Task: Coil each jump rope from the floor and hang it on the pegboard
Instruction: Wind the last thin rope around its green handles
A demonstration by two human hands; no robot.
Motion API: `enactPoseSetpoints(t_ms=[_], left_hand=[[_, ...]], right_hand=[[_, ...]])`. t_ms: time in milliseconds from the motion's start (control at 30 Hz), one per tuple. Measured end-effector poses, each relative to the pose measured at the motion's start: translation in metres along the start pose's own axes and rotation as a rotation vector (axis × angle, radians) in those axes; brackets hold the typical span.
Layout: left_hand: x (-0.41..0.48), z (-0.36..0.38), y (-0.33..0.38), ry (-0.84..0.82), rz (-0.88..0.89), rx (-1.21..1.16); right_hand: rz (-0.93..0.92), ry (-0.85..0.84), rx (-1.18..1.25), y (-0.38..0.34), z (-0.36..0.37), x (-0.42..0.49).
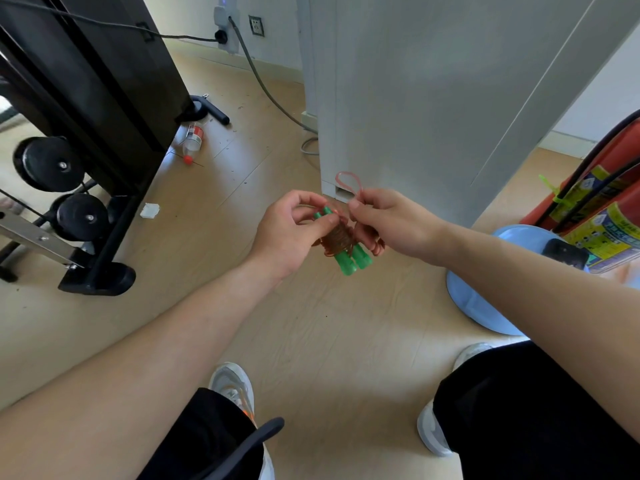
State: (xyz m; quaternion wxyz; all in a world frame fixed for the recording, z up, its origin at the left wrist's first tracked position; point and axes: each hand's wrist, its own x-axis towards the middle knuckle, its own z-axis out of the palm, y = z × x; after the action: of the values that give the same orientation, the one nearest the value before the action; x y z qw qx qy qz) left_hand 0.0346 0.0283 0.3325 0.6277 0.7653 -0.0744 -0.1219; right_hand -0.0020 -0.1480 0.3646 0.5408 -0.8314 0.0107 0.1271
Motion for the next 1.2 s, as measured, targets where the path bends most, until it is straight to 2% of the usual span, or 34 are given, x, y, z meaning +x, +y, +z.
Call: enactPoseSetpoints(t_ms=[133,233,333,633,1000,1200], left_hand=[[-0.001,0.000,0.001,0.065,0.006,0.064],[-0.001,0.002,0.002,0.043,-0.006,0.054],[-0.002,0.004,0.005,0.011,-0.014,0.039],[-0.002,0.005,0.007,-0.010,-0.096,-0.153],[0.003,0.002,0.015,0.103,-0.062,-0.167],[0.003,0.004,0.017,0.112,-0.078,-0.190]], right_hand=[[-0.008,0.007,-0.007,-0.001,0.005,-0.001],[-0.017,0.094,-0.107,0.000,0.007,-0.001],[-0.009,0.111,-0.128,0.001,0.006,0.000],[-0.047,0.065,-0.139,0.000,0.005,-0.003],[-0.220,0.365,-0.137,-0.001,0.017,0.001],[-0.234,0.389,-0.219,-0.002,0.012,0.002]])
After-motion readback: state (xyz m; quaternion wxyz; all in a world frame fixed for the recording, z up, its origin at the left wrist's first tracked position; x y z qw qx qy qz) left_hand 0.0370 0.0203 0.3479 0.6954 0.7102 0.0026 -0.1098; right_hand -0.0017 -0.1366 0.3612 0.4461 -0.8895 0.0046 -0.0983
